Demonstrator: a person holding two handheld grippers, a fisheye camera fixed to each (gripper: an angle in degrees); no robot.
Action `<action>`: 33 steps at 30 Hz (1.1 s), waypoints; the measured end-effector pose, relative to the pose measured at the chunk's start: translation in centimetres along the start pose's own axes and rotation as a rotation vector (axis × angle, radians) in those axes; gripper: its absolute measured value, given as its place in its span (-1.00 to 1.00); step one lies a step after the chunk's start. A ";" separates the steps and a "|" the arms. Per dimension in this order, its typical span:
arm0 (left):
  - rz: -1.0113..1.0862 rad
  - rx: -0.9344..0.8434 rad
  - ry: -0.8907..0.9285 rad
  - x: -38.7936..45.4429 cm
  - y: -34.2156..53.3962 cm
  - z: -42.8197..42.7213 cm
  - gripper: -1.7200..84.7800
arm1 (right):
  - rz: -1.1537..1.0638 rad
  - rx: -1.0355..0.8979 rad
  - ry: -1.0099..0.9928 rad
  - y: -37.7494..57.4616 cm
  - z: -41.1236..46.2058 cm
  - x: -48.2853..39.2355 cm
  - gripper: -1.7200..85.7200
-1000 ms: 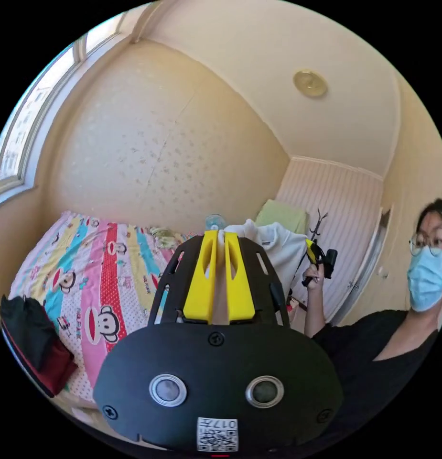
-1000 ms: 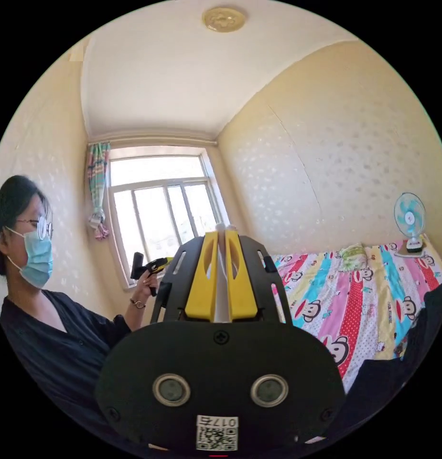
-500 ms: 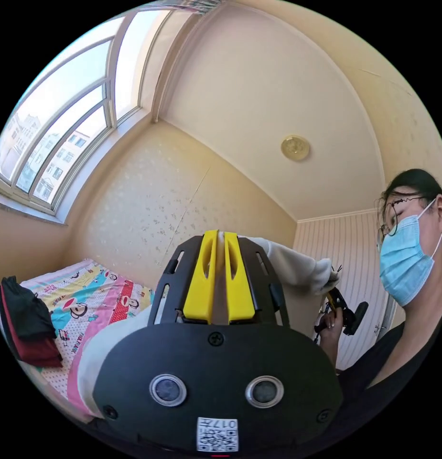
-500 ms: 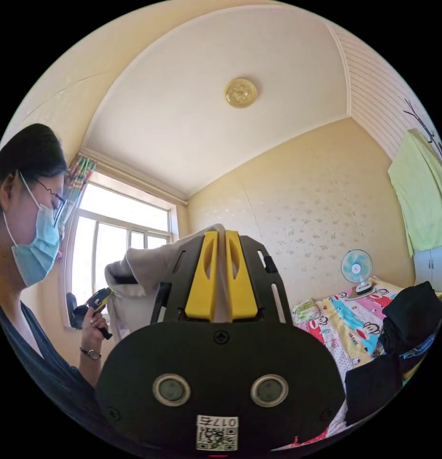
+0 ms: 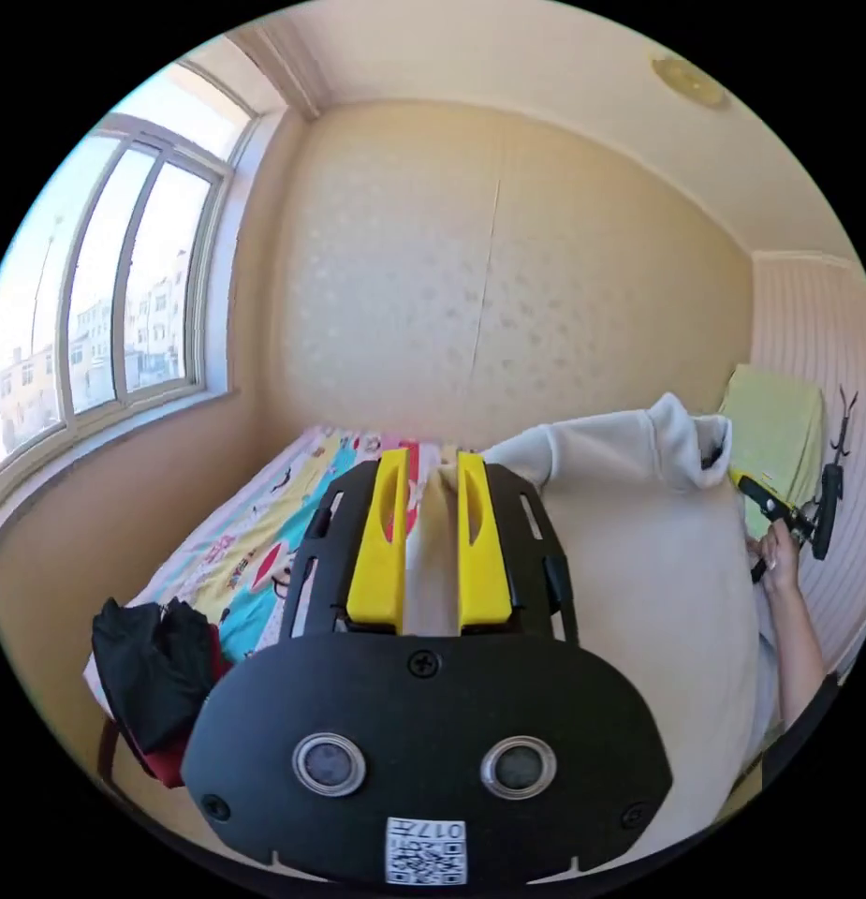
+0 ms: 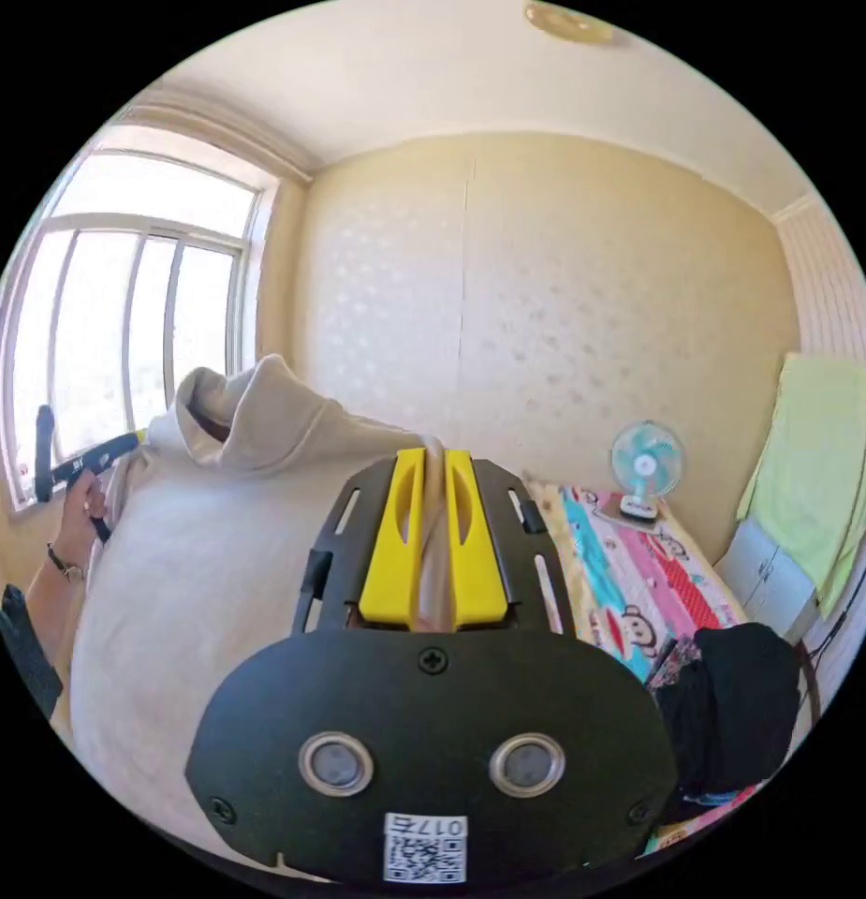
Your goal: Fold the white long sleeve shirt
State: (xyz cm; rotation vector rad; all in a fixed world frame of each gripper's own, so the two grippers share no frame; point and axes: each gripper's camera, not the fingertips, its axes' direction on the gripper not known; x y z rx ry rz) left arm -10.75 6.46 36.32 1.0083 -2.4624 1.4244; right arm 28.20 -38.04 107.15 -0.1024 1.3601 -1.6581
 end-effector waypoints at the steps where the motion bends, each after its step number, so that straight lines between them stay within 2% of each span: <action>1: -0.022 -0.171 -0.019 -1.1 0.8 5.1 -0.73 | 0.058 -0.087 -0.016 0.4 3.0 1.4 -0.83; 2: -0.042 -0.243 -0.004 -1.8 1.7 7.1 -0.72 | 0.168 -0.221 -0.063 2.1 7.6 3.9 -0.81; 3: -0.062 -0.332 0.064 -2.8 4.2 9.7 -0.70 | 0.232 -0.267 -0.136 5.1 10.1 5.4 -0.78; 5: -0.062 -0.380 0.129 -3.6 8.7 11.2 -0.69 | 0.272 -0.293 -0.192 10.8 11.7 6.4 -0.76; 10: 0.010 -0.656 0.144 -2.9 22.6 12.8 -0.64 | 0.311 -0.555 -0.165 28.3 13.0 6.4 -0.67; 12: 0.015 -0.722 0.130 -2.6 25.7 12.4 -0.64 | 0.372 -0.692 -0.134 36.1 11.9 6.5 -0.65; 14: -0.016 -0.772 0.130 -2.7 27.8 11.9 -0.64 | 0.388 -0.731 -0.142 40.3 10.4 6.4 -0.66; 15: -0.036 -0.715 0.120 -2.8 28.4 10.9 -0.66 | 0.370 -0.641 -0.143 41.5 8.3 6.0 -0.68; 17: -0.042 -0.673 0.073 -2.6 28.5 10.1 -0.71 | 0.339 -0.664 -0.072 42.0 7.3 5.6 -0.76; 19: 0.035 -0.745 0.056 -1.6 26.9 11.0 -0.83 | 0.248 -0.735 -0.016 41.2 7.9 5.4 -0.83; 21: 0.035 -0.838 0.106 -2.0 25.0 11.5 -0.87 | 0.280 -0.808 -0.116 39.1 8.7 7.1 -0.86; 25: -0.005 -0.951 0.301 -4.5 21.5 8.5 -0.88 | 0.353 -0.788 -0.220 36.2 5.3 9.6 -0.88; 29: -0.037 -1.024 0.211 -6.7 22.3 6.1 -0.85 | 0.304 -0.938 -0.217 37.4 3.2 11.1 -0.88; 31: -0.068 -1.004 0.118 -8.3 22.1 4.8 -0.84 | 0.375 -0.865 -0.173 37.5 2.1 13.5 -0.85; 33: -0.064 -1.003 0.091 -9.2 21.1 4.1 -0.82 | 0.492 -0.746 -0.069 36.5 1.1 17.4 -0.74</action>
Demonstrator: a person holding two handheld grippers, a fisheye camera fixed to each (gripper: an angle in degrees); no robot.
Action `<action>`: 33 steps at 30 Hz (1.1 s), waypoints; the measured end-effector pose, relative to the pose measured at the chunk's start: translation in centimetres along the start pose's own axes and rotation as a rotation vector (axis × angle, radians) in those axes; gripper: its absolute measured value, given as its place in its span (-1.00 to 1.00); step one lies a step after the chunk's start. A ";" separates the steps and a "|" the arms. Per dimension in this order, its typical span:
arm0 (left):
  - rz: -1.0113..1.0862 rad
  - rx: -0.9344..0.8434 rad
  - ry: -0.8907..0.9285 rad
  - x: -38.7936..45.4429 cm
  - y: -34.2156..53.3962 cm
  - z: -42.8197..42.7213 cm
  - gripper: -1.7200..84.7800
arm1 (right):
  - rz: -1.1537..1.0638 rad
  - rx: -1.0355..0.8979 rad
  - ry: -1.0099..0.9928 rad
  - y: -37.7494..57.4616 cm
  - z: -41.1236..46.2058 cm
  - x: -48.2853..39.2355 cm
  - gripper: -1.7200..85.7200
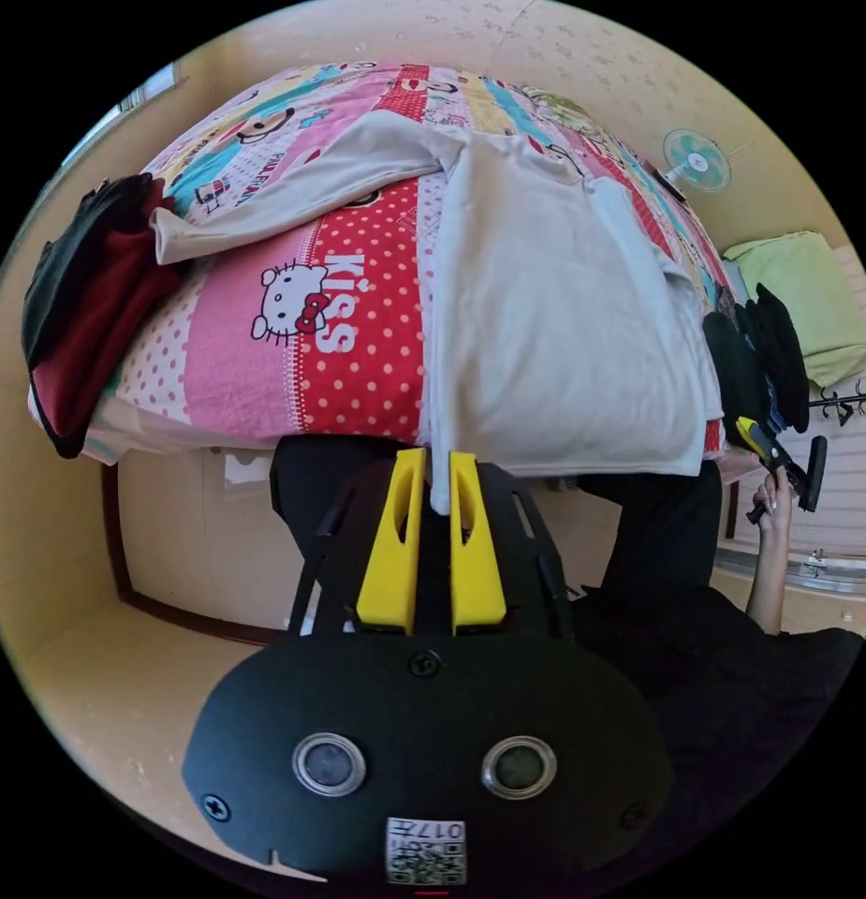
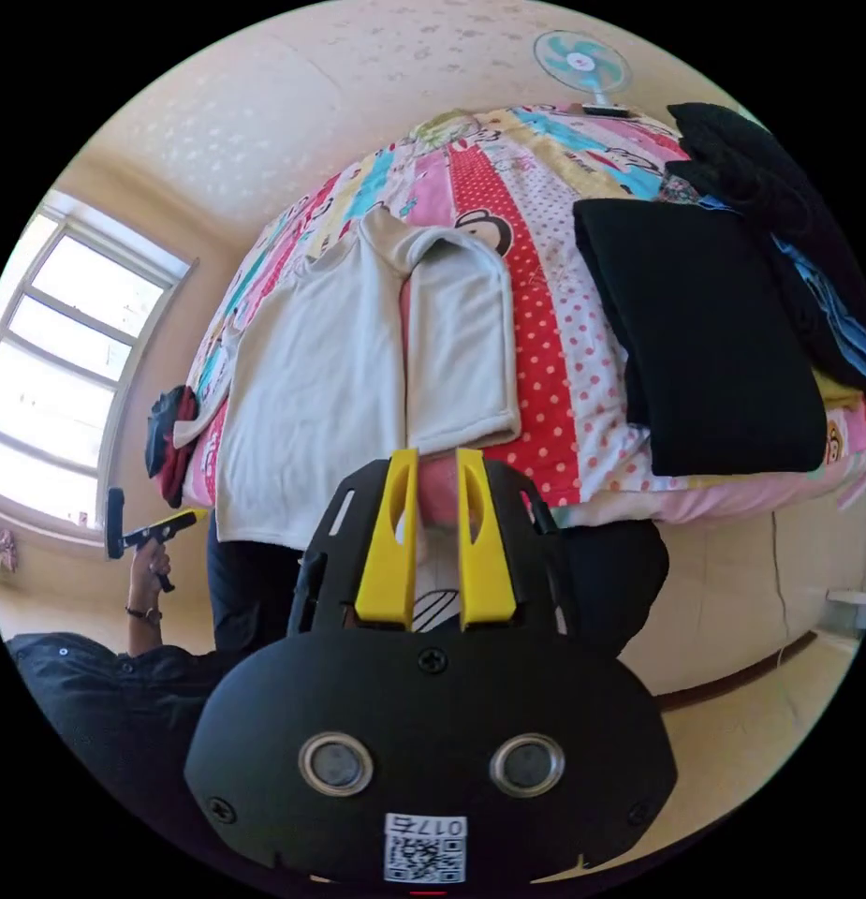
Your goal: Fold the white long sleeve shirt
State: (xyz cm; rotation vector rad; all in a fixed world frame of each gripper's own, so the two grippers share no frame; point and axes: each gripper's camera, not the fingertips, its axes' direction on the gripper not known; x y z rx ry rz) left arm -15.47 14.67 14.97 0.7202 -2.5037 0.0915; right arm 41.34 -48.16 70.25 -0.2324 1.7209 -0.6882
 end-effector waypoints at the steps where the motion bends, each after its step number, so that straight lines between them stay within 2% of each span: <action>1: 0.007 -0.002 0.013 -0.3 -0.2 -1.0 -0.80 | 0.017 0.029 0.018 -0.5 -0.4 0.6 -0.71; 4: 0.034 0.024 0.085 -0.4 -1.2 -3.1 -0.78 | 0.029 0.021 0.112 -4.1 1.2 2.6 -0.68; 6: 0.042 0.020 0.114 -0.3 -2.0 -4.1 -0.77 | 0.015 -0.239 0.173 -7.3 6.5 4.0 -0.70; 7: 0.044 0.021 0.129 -0.2 -2.3 -4.9 -0.77 | -0.005 -0.260 0.188 -7.9 6.7 3.9 -0.74; 8: 0.046 0.029 0.137 -0.1 -2.4 -5.4 -0.77 | -0.093 -0.324 0.213 -9.1 6.1 3.0 -0.82; 10: 0.054 0.076 0.162 0.0 -2.4 -7.1 -0.78 | -0.248 -0.352 0.291 -11.0 3.1 1.3 -0.86; 12: 0.063 0.081 0.161 -0.1 -2.4 -7.7 -0.79 | -0.336 -0.159 0.623 -13.5 -4.5 -0.5 -0.87; 13: 0.064 0.067 0.150 -0.1 -2.5 -7.7 -0.79 | -0.344 -0.092 0.694 -13.9 -6.7 -1.0 -0.87; 14: 0.062 0.058 0.144 -0.2 -2.5 -7.6 -0.79 | -0.355 0.058 0.780 -14.1 -11.4 -1.9 -0.87; 15: 0.058 0.042 0.140 -0.3 -2.6 -7.5 -0.79 | -0.386 0.222 0.805 -13.1 -15.8 -2.7 -0.88; 18: 0.045 0.062 0.179 -0.6 -2.5 -7.6 -0.79 | -0.415 0.477 0.757 -7.8 -21.0 -1.5 -0.88; 20: 0.039 0.064 0.203 -0.8 -2.5 -7.4 -0.80 | -0.315 0.510 0.771 -4.2 -19.7 2.0 -0.88; 22: 0.029 0.035 0.230 -1.1 -2.7 -6.9 -0.80 | -0.152 0.419 0.859 -0.9 -15.7 7.4 -0.90; 24: 0.035 0.011 0.265 -1.4 -2.9 -6.9 -0.80 | 0.132 0.205 0.919 3.6 -12.4 14.0 -0.90; 28: 0.032 0.012 0.237 -2.3 -3.4 -8.3 -0.80 | 0.267 0.430 0.707 11.4 -18.6 15.2 -0.84; 30: 0.029 0.020 0.244 -2.6 -3.9 -8.9 -0.79 | 0.339 0.520 0.349 13.2 -23.1 17.0 -0.77; 33: 0.042 0.039 0.314 -2.5 -4.5 -9.6 -0.77 | 0.358 0.631 -0.073 13.1 -26.7 20.8 -0.70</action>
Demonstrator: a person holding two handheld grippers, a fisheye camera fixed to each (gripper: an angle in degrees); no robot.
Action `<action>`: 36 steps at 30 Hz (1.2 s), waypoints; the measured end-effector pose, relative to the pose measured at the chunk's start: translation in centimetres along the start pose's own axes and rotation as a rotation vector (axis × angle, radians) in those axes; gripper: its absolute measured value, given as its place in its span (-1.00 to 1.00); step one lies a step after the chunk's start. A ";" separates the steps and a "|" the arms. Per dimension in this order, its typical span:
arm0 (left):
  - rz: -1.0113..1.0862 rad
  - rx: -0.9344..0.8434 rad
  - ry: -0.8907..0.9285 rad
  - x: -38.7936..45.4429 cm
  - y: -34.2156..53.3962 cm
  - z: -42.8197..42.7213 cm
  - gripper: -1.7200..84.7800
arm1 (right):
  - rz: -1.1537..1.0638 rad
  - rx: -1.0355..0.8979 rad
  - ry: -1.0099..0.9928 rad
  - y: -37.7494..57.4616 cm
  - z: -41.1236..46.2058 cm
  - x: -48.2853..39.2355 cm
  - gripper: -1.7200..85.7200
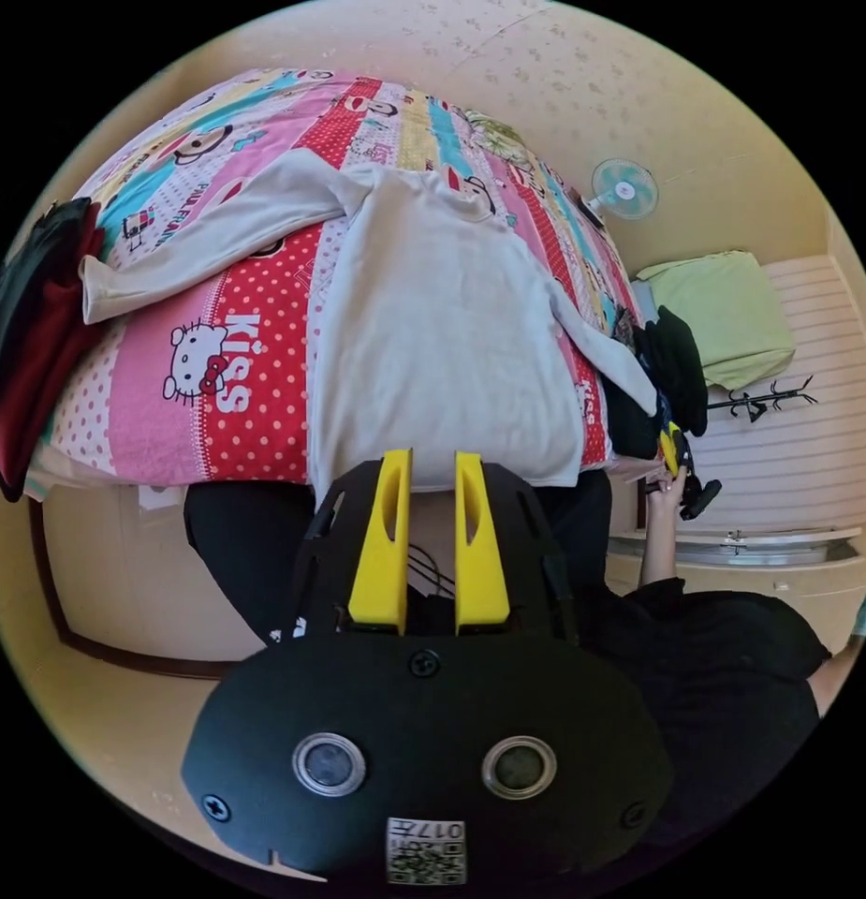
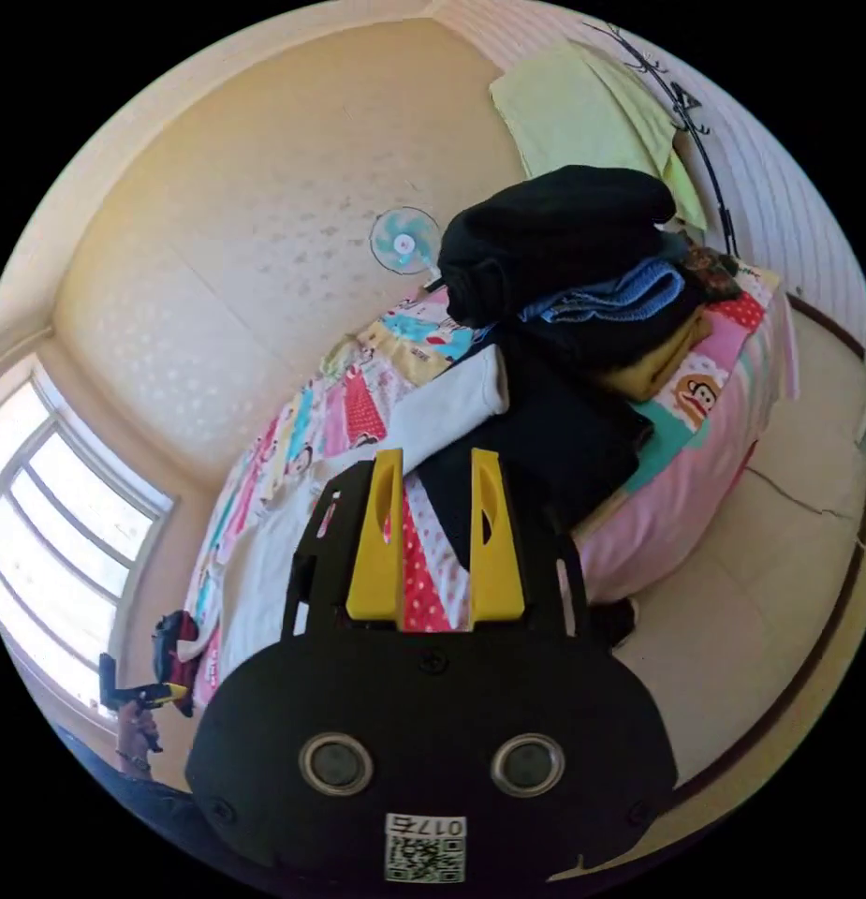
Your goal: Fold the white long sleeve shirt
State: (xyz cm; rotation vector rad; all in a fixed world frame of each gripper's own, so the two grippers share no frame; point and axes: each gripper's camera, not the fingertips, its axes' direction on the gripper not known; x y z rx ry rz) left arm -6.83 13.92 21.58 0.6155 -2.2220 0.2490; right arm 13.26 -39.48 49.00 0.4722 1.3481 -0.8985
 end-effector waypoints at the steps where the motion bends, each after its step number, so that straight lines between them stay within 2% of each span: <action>1: 0.009 0.010 0.018 0.3 -0.1 -0.2 -0.77 | 0.028 0.000 -0.031 -0.8 0.0 0.7 -0.69; 4: 0.016 0.036 0.020 0.7 0.3 -0.6 -0.75 | 0.221 -0.072 -0.026 -3.7 1.4 5.2 -0.66; 5: 0.014 0.037 0.019 0.6 0.5 -0.7 -0.75 | 0.288 -0.092 -0.091 -4.1 2.1 7.2 -0.68; 8: -0.011 0.033 0.014 -0.5 1.8 -0.8 -0.75 | 0.431 -0.031 -0.271 -4.7 1.9 10.4 -0.80; 11: -0.068 0.055 0.000 -2.8 3.7 -1.8 -0.75 | 0.459 0.049 -0.294 -7.2 0.5 8.8 -0.86; 14: -0.139 0.096 0.016 -5.5 5.8 -2.8 -0.75 | 0.333 0.133 -0.353 -9.4 0.1 0.6 -0.87; 16: -0.197 0.122 0.057 -7.3 7.3 -3.3 -0.74 | 0.205 0.101 -0.443 -9.9 1.8 -6.3 -0.87; 18: -0.216 0.153 0.083 -8.0 8.5 -3.8 -0.74 | 0.024 0.006 -0.560 -9.1 5.3 -15.7 -0.87; 22: -0.272 0.199 0.093 -9.7 10.9 -4.3 -0.71 | -0.187 -0.190 -0.679 -3.1 11.7 -27.1 -0.86; 24: -0.306 0.224 0.119 -10.7 11.7 -4.3 -0.70 | -0.289 -0.423 -0.719 2.9 16.4 -31.5 -0.84; 26: -0.338 0.258 0.146 -11.8 12.1 -4.3 -0.68 | -0.262 -0.525 -0.716 7.1 18.5 -32.3 -0.82; 31: -0.394 0.357 0.153 -14.5 10.0 -4.6 -0.64 | -0.211 -0.567 -0.691 13.0 17.3 -29.4 -0.77; 36: -0.450 0.464 0.153 -17.6 4.6 -3.2 -0.58 | -0.386 -0.571 -0.288 15.5 13.5 -22.4 -0.77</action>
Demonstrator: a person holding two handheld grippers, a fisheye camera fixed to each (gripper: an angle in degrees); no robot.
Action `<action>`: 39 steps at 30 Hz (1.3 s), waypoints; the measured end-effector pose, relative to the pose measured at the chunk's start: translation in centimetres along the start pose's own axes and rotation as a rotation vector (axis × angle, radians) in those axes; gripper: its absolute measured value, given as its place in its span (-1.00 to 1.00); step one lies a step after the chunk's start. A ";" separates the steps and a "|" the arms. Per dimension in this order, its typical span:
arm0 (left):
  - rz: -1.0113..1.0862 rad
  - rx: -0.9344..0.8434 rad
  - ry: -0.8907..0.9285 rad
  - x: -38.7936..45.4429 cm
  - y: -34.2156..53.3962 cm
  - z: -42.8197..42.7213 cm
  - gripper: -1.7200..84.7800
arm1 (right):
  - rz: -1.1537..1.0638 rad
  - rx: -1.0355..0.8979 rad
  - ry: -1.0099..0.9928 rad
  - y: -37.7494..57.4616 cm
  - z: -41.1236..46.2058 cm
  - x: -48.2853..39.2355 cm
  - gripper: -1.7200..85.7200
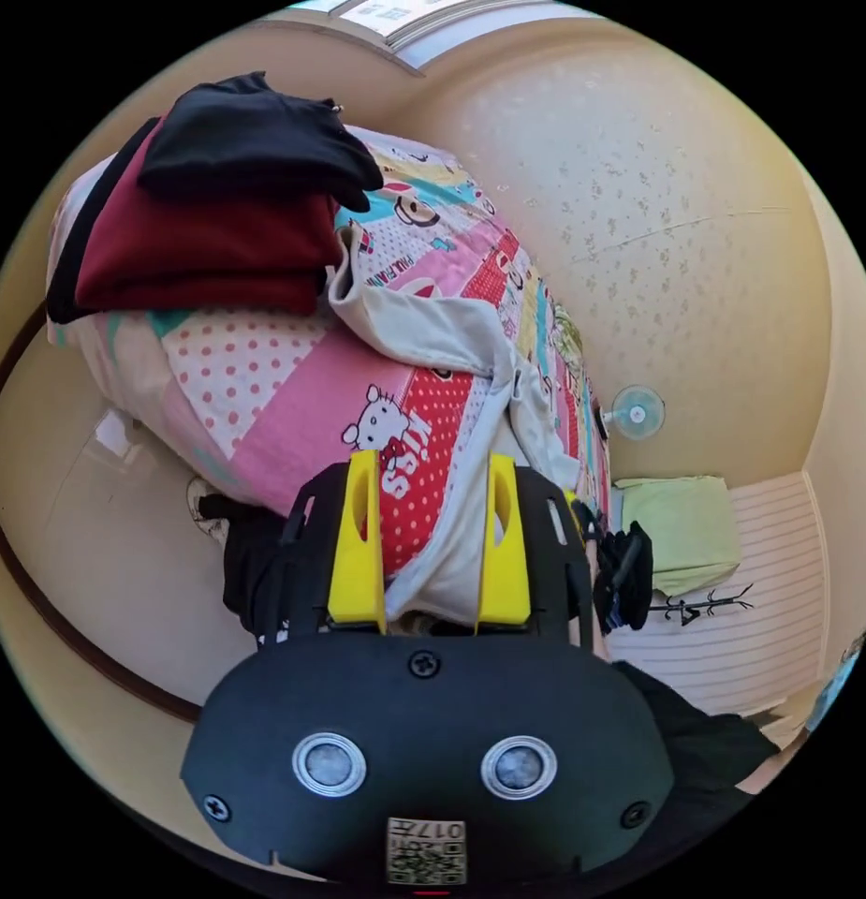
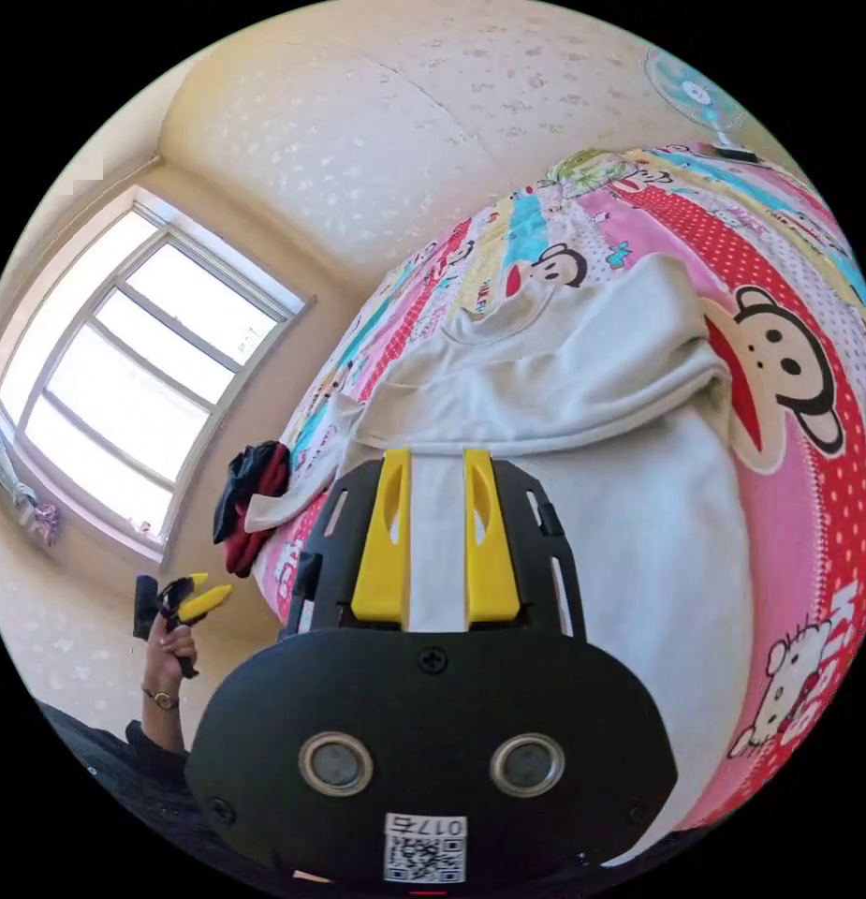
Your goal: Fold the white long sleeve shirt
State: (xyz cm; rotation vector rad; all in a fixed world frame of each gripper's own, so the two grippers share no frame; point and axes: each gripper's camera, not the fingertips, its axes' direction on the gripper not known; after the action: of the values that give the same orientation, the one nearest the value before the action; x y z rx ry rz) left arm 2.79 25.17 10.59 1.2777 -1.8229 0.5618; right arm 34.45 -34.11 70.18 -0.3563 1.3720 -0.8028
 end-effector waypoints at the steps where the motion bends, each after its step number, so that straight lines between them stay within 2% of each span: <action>1: -0.030 0.030 -0.025 -0.4 -1.4 1.2 -0.57 | 0.001 -0.006 0.031 0.7 -0.4 0.6 -0.77; 6: -0.166 0.204 -0.211 -2.0 -4.9 5.7 -0.60 | 0.044 -0.006 0.147 5.3 -4.9 5.9 -0.79; 9: -0.205 0.237 -0.218 -2.5 -5.4 7.9 -0.80 | 0.084 0.001 0.063 6.6 -6.0 8.9 -0.82; 10: -0.183 0.258 -0.176 -2.2 -5.1 8.1 -0.87 | 0.094 0.008 0.037 6.8 -6.1 9.5 -0.84; 13: -0.121 0.361 -0.171 0.8 -3.4 6.1 -0.88 | 0.217 0.033 -0.155 7.1 -6.2 13.8 -0.92; 15: -0.032 0.477 -0.175 3.9 -2.4 3.6 -0.88 | 0.236 0.044 -0.351 7.1 -6.0 16.6 -0.93; 16: 0.029 0.559 -0.190 6.1 -1.9 1.7 -0.88 | 0.235 0.045 -0.374 7.0 -6.0 17.0 -0.94; 19: 0.176 0.645 -0.209 11.8 -2.7 -1.3 -0.88 | 0.221 0.033 -0.380 6.4 -6.0 17.6 -0.95; 23: 0.436 0.542 -0.052 20.1 -5.0 1.5 -0.88 | 0.215 0.022 -0.351 5.6 -6.0 17.9 -0.95; 25: 0.617 0.394 0.046 26.8 -5.4 7.2 -0.88 | 0.216 0.020 -0.363 5.3 -6.0 18.3 -0.95; 29: 0.800 0.123 0.163 35.9 -3.4 19.6 -0.87 | 0.212 0.012 -0.339 4.5 -5.7 18.7 -0.96; 31: 0.869 -0.076 0.215 40.2 -1.0 28.4 -0.83 | 0.215 0.010 -0.355 4.1 -5.6 19.1 -0.96; 34: 0.792 -0.218 0.171 40.6 1.4 35.9 -0.70 | 0.217 0.006 -0.374 3.6 -5.3 19.7 -0.96; 39: 0.694 -0.245 0.070 32.9 3.8 36.8 -0.69 | 0.211 0.007 -0.396 2.5 -4.4 20.3 -0.96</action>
State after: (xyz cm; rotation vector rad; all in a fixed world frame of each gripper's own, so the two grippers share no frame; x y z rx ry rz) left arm -19.13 -18.70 17.21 0.4333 -2.1832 0.7054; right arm 30.86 -45.37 52.89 -0.3375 1.0147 -0.5276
